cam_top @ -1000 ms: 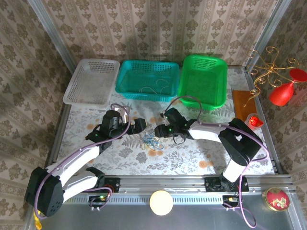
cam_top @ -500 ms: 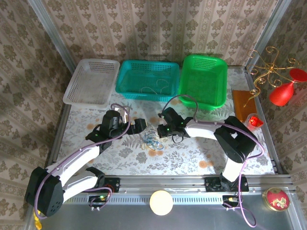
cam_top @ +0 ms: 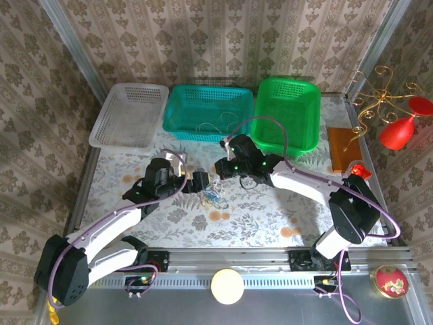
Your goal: Untangle the cables
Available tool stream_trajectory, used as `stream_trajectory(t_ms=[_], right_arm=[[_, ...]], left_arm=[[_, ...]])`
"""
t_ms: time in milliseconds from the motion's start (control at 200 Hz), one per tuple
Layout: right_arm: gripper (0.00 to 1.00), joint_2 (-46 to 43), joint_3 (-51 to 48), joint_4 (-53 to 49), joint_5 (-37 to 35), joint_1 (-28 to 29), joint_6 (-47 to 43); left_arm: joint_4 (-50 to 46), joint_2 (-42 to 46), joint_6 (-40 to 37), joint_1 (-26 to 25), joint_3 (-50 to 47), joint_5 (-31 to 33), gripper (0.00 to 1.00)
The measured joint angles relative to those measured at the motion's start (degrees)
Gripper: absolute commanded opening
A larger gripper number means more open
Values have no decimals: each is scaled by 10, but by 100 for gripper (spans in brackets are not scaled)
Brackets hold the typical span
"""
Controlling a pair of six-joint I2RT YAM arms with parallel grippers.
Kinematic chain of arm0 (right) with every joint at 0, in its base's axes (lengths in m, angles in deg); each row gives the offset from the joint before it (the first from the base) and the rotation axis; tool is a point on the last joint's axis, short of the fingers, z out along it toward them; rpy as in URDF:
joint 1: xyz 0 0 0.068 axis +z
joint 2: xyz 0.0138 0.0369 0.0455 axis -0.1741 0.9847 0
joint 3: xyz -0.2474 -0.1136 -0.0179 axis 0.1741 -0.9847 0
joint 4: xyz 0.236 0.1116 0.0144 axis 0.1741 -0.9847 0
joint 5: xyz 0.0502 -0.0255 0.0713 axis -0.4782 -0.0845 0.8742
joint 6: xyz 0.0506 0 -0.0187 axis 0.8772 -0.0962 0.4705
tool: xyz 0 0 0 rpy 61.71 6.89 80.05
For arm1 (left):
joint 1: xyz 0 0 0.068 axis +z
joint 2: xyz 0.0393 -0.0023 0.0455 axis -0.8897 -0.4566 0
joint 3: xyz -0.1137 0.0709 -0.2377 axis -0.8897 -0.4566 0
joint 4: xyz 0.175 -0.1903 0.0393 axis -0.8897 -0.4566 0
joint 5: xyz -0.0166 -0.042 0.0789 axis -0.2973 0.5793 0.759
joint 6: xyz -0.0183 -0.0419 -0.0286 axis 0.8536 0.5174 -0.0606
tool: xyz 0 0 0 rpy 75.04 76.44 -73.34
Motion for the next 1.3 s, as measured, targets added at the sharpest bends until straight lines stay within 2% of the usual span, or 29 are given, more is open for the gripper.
stream_trajectory(t_ms=[375, 465, 600, 665, 725, 985, 1175, 1250, 1300], right_arm=[[0, -18, 35, -4, 27, 1, 24], [0, -23, 38, -5, 35, 3, 33], [0, -33, 50, -21, 43, 5, 45], [0, -37, 69, -28, 52, 5, 51], [0, -41, 94, -34, 59, 3, 56], [0, -76, 202, -12, 112, -50, 116], [0, -81, 246, 8, 122, -77, 155], [0, -81, 251, 9, 124, -77, 160], [0, -81, 252, 10, 126, -77, 164]], left_arm=[[103, -103, -76, -74, -17, 12, 97], [125, -133, -88, -81, -14, 33, 85], [173, -184, -96, -82, -5, 55, 51], [195, -205, -95, -83, -5, 55, 42], [210, -222, -90, -85, -5, 55, 38], [280, -238, -69, -88, -44, 54, 29], [301, -241, -58, -88, -66, 54, 29], [305, -241, -57, -88, -67, 54, 32], [308, -241, -54, -88, -67, 55, 39]])
